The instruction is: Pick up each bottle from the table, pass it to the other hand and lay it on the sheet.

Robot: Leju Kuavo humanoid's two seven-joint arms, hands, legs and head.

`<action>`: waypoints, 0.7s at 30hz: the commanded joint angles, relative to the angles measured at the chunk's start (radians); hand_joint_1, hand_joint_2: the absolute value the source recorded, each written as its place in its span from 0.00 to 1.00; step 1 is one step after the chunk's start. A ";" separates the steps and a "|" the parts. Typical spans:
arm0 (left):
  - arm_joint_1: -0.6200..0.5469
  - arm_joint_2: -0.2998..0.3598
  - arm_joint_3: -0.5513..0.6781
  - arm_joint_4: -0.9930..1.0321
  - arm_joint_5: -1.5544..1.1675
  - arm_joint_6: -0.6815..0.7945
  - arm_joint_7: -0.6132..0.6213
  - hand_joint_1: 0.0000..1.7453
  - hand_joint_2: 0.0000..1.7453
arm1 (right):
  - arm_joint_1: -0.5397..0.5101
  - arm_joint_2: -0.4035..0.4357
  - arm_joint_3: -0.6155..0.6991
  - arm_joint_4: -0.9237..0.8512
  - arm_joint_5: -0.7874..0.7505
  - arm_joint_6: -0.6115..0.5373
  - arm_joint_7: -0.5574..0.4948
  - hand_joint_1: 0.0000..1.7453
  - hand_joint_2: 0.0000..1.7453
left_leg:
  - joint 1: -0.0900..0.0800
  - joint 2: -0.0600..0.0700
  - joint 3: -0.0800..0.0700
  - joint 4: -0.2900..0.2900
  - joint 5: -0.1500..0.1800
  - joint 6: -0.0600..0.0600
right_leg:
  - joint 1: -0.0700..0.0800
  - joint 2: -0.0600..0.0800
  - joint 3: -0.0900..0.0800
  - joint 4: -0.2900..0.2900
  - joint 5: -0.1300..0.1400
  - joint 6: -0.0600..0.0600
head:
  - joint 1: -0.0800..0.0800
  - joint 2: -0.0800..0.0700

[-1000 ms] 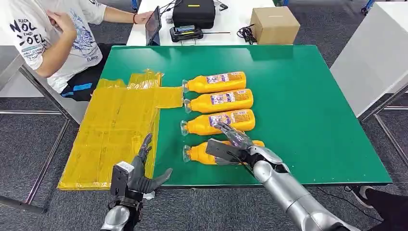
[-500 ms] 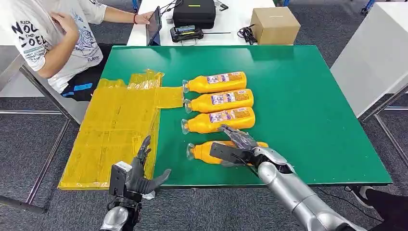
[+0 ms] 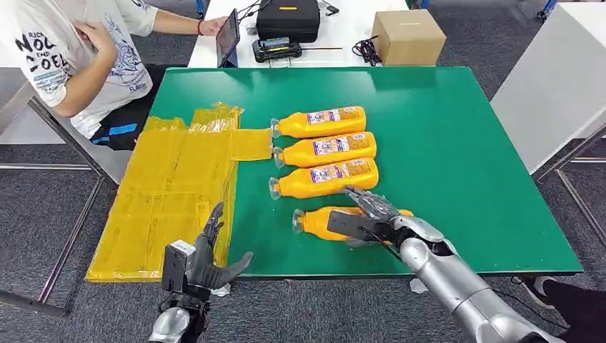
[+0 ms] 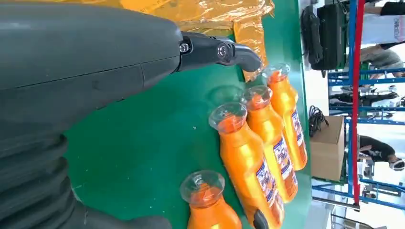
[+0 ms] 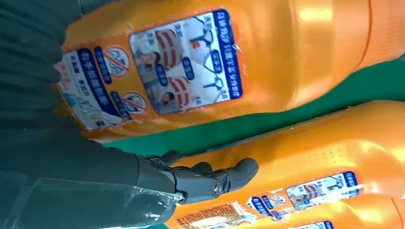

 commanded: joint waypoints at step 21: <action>-0.030 0.018 0.029 0.060 0.007 -0.004 0.000 0.00 1.00 | -0.122 -0.082 0.117 -0.031 -0.020 0.062 0.012 0.00 1.00 | 0.001 0.002 0.002 0.001 -0.002 -0.002 | 0.002 0.002 0.002 0.000 -0.001 -0.002 | 0.000 0.000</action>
